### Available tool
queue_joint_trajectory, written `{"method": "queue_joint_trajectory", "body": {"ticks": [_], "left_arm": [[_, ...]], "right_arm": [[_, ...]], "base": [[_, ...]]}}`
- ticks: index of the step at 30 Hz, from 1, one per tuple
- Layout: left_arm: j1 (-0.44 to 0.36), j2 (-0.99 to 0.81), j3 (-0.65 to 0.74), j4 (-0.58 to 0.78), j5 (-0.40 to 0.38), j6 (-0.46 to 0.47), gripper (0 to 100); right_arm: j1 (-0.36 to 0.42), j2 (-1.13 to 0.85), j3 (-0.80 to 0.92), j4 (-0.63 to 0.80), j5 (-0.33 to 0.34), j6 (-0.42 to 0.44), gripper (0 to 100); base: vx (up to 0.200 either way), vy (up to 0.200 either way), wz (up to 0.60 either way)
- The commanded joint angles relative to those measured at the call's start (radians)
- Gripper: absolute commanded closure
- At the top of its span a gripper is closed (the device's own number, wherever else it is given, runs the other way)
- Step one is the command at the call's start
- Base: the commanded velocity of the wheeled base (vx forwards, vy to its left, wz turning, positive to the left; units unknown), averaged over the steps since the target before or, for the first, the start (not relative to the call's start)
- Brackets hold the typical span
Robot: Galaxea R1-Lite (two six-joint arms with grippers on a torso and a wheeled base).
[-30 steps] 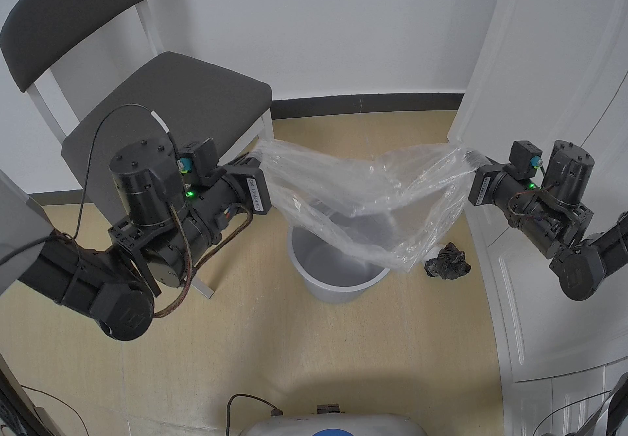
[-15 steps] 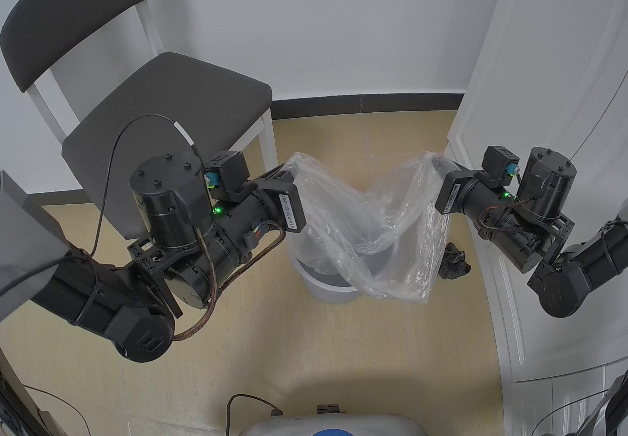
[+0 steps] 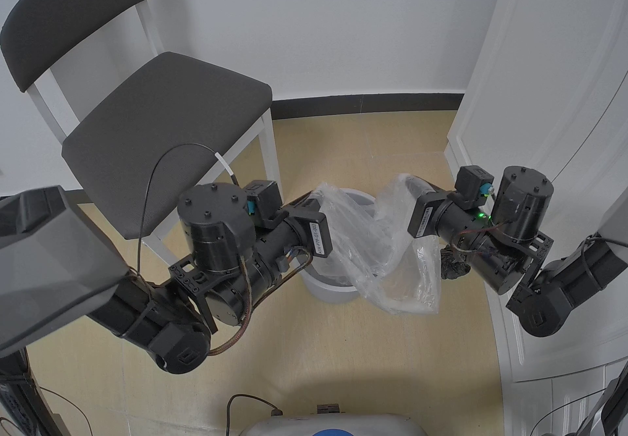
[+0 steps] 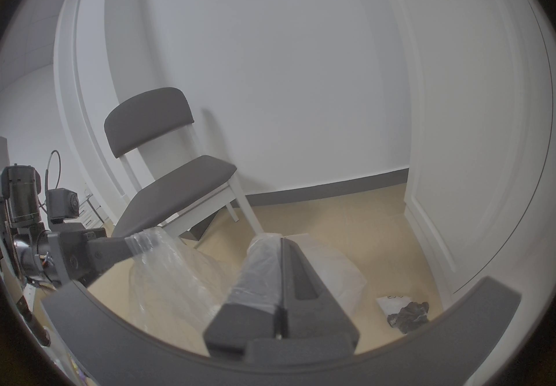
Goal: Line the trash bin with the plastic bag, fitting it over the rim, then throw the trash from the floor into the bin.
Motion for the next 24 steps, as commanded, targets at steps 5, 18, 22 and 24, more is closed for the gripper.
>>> {"method": "queue_joint_trajectory", "body": {"ticks": [5, 18, 22, 24], "left_arm": [[-0.007, 0.111, -0.02, -0.047, 0.001, -0.002, 100], [0.045, 0.291, -0.178, -0.045, 0.001, -0.079, 100], [0.088, 0.354, -0.263, -0.045, 0.001, -0.119, 100], [0.107, 0.358, -0.283, -0.042, 0.001, -0.131, 100]], "right_arm": [[0.029, 0.076, 0.006, -0.015, -0.008, -0.003, 100], [0.029, 0.145, -0.017, -0.018, -0.009, -0.002, 100], [0.029, 0.223, -0.054, -0.084, -0.037, -0.003, 100], [0.027, 0.243, -0.063, -0.099, -0.048, -0.005, 100]], "base": [[0.0, 0.0, 0.0], [0.0, 0.0, 0.0], [0.0, 0.0, 0.0], [0.0, 0.0, 0.0]]}}
